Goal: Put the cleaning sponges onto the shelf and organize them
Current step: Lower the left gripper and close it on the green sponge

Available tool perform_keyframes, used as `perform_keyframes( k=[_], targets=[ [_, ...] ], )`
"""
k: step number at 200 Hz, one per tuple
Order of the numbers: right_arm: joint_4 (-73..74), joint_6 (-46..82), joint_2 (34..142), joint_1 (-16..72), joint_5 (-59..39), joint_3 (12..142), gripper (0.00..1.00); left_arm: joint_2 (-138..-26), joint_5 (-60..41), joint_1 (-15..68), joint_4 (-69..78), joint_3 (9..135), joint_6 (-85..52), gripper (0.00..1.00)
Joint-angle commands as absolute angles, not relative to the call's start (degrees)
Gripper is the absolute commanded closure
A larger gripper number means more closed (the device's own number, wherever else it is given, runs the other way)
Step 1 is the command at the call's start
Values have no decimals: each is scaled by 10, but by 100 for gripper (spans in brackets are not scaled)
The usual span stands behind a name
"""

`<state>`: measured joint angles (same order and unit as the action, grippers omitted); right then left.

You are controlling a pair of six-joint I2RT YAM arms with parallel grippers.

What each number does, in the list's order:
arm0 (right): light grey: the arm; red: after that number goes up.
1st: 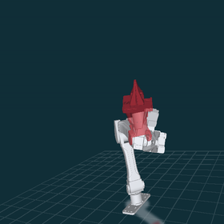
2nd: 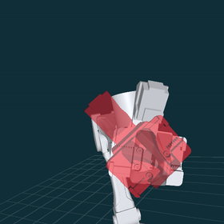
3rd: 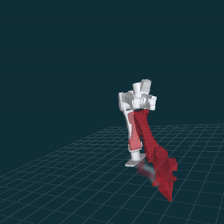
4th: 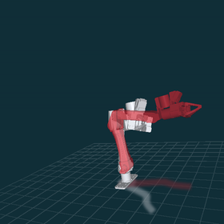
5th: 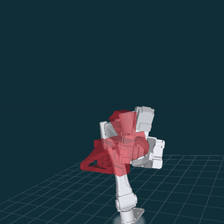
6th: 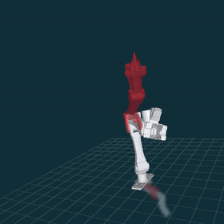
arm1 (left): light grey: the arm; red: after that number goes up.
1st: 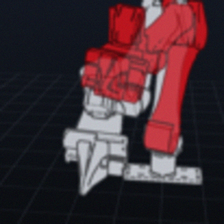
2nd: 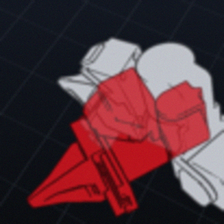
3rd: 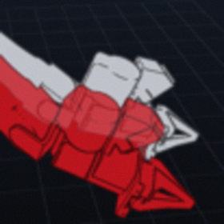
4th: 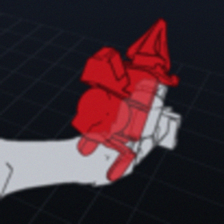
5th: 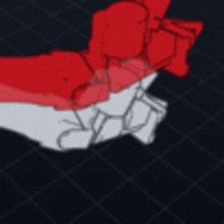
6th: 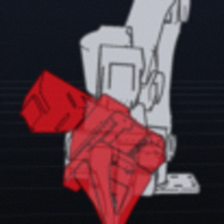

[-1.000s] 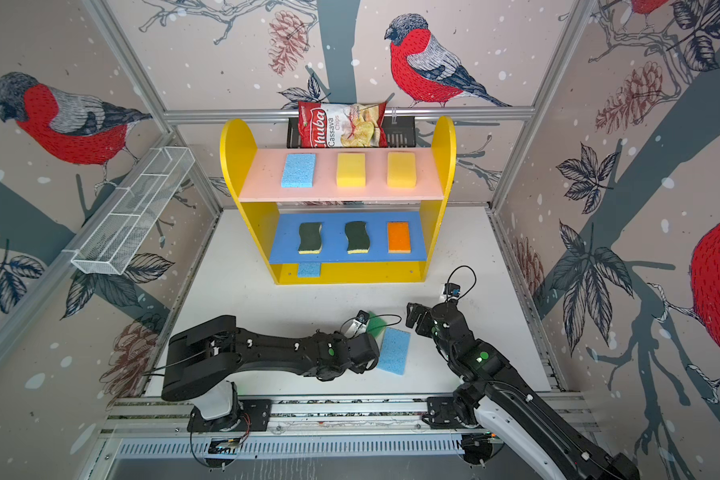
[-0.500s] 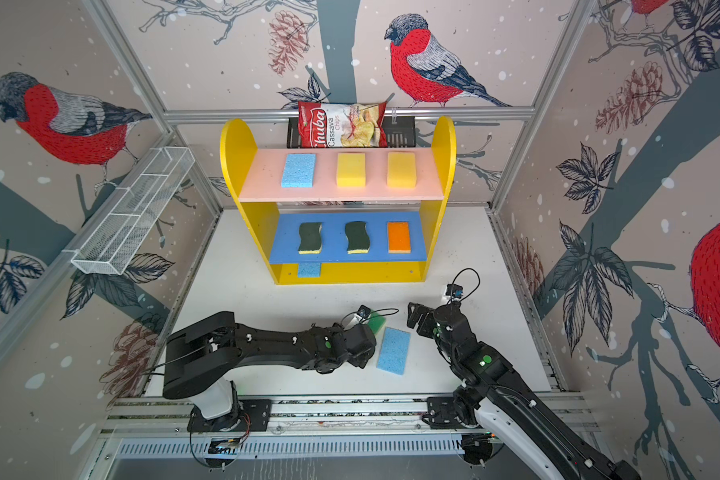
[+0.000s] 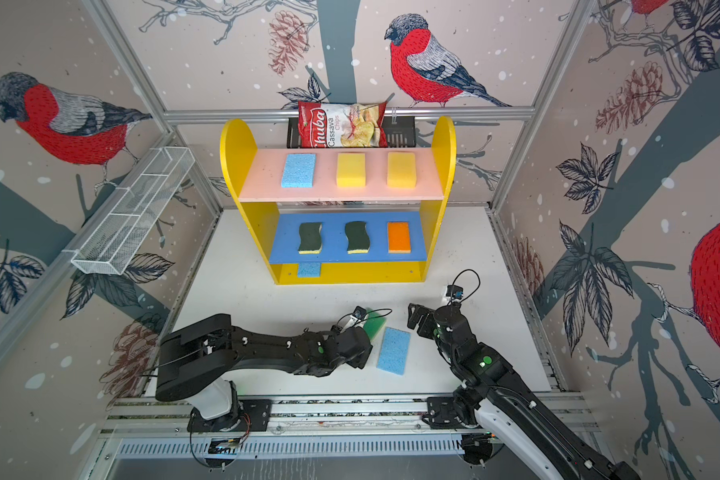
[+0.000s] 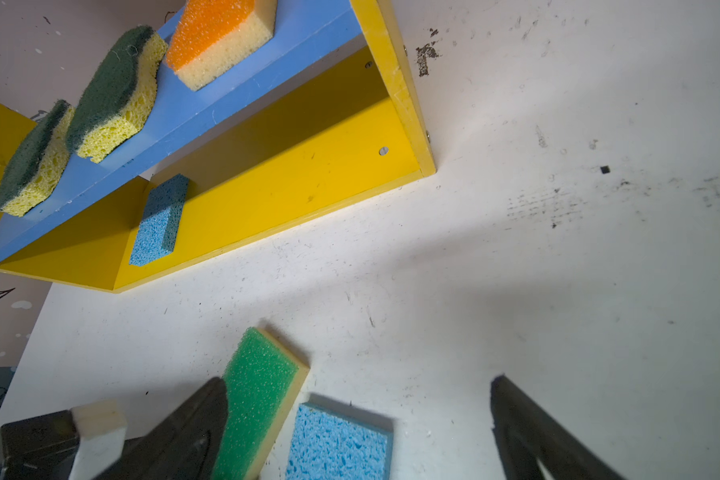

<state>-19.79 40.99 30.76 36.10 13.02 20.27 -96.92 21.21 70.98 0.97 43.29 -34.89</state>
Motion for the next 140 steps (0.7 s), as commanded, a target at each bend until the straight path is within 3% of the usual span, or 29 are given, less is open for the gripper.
perform_keyframes(
  k=[1, 99, 140],
  targets=[
    [-190, 417, 308, 361, 130, 201, 2, -977, 210, 717, -9, 419, -373, 14],
    [-180, 431, 312, 361, 118, 197, 2, -969, 186, 718, 60, 372, -338, 19],
    [-181, 429, 319, 361, 118, 200, 2, -975, 183, 719, 52, 380, -328, 16]
  ],
)
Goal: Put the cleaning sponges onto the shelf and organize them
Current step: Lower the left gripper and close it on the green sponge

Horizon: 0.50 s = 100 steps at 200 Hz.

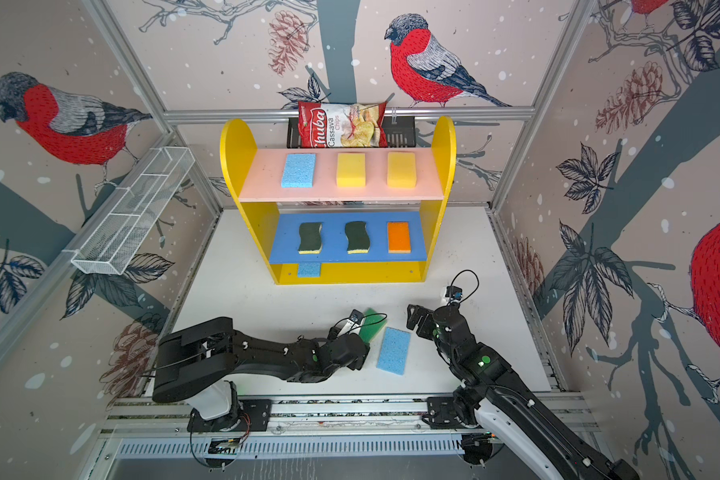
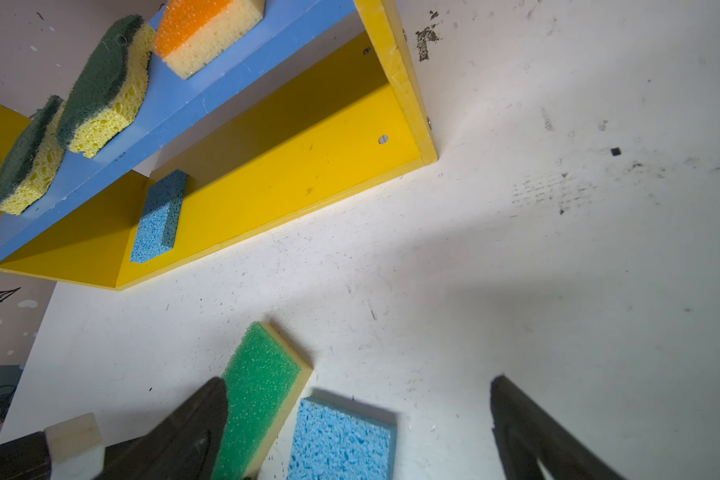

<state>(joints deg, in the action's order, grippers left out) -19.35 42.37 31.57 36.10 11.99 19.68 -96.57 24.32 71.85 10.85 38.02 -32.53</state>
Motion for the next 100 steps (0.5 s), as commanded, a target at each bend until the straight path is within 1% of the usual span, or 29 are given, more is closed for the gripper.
perform_keyframes(
  k=[1, 35, 100],
  targets=[
    [-181, 429, 319, 361, 118, 200, 2, -975, 184, 719, 52, 380, -328, 15],
    [-181, 430, 317, 361, 119, 197, 2, -970, 188, 717, 38, 387, -296, 12],
    [-185, 433, 310, 361, 121, 188, 2, -990, 181, 711, 42, 394, -273, 22]
  ],
)
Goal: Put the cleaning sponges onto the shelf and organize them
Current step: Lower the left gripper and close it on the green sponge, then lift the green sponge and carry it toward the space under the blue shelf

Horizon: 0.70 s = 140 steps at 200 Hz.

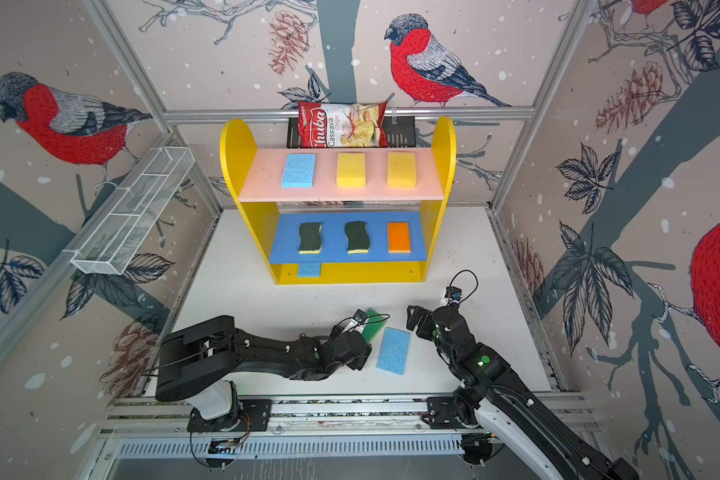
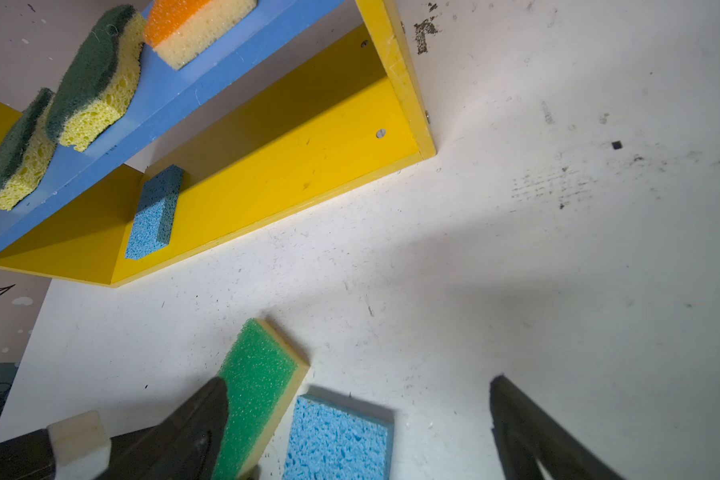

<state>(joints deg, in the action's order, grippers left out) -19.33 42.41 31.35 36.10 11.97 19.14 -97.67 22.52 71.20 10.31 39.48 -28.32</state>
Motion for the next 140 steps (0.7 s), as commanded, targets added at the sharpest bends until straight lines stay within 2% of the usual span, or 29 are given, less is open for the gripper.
perform_keyframes(
  k=[1, 56, 140],
  targets=[
    [-185, 433, 310, 361, 120, 188, 2, -990, 182, 711, 41, 394, -273, 22],
    [-187, 431, 309, 361, 125, 189, 2, -989, 192, 708, 48, 388, -285, 35],
    [-188, 421, 311, 361, 136, 191, 2, -944, 238, 695, 6, 393, -360, 39]
  ],
)
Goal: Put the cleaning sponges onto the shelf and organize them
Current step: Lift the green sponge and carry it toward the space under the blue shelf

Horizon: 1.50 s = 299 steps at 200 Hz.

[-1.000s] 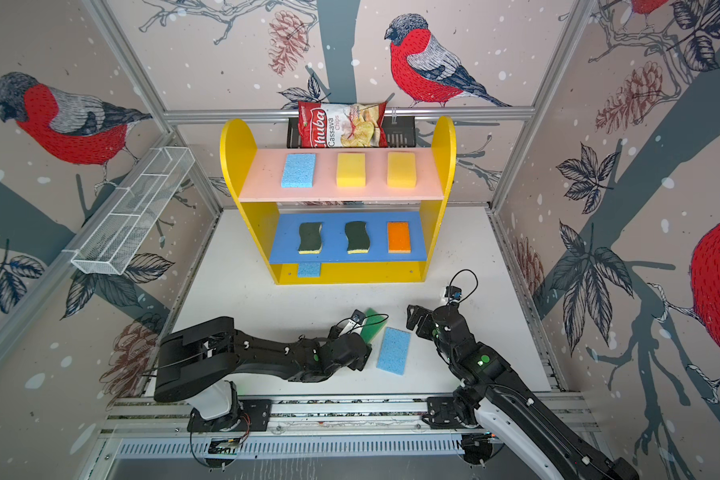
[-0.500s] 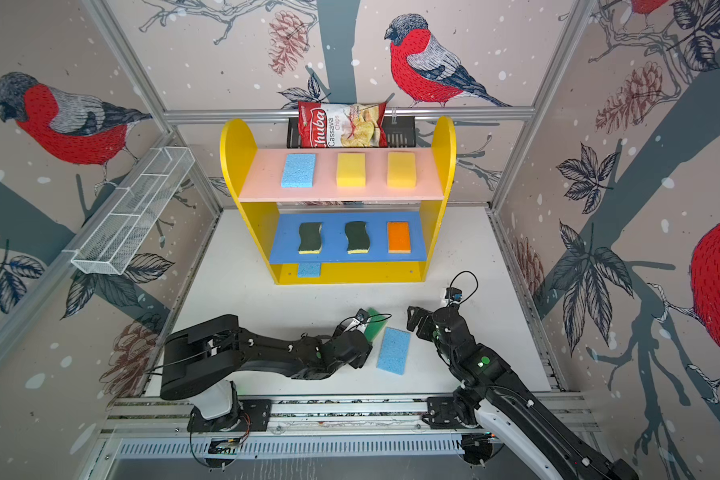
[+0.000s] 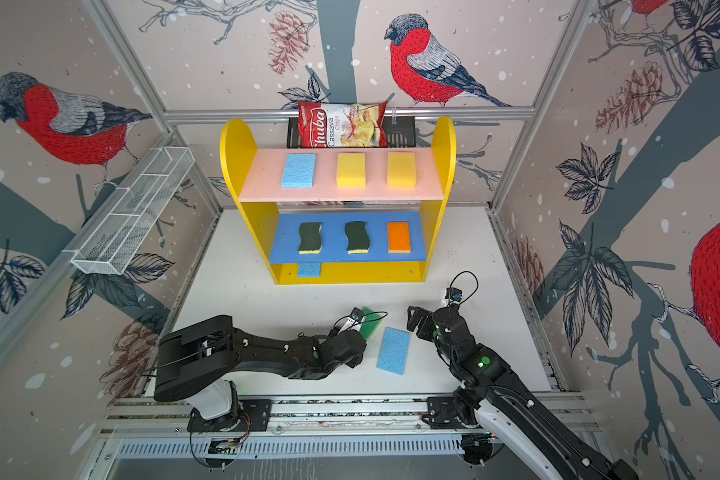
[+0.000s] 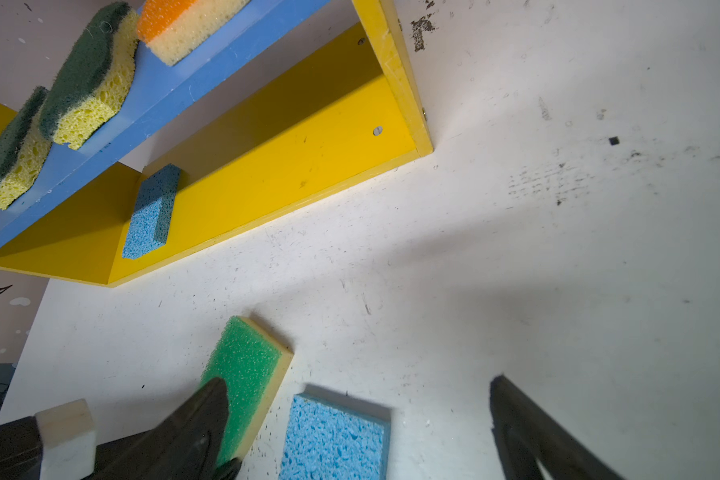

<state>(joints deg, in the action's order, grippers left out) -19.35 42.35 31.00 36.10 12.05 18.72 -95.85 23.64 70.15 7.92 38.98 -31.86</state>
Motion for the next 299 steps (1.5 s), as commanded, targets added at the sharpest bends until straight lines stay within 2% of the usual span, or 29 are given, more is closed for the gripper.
perform_keyframes(
  k=[1, 103, 299],
  targets=[
    [-188, 421, 311, 361, 137, 191, 2, -944, 239, 694, 5, 393, -360, 39],
    [-171, 397, 325, 362, 144, 199, 2, -924, 313, 652, -13, 439, -465, 41],
    [-128, 363, 352, 357, 158, 207, 2, -996, 388, 622, 71, 504, -474, 41]
  ],
)
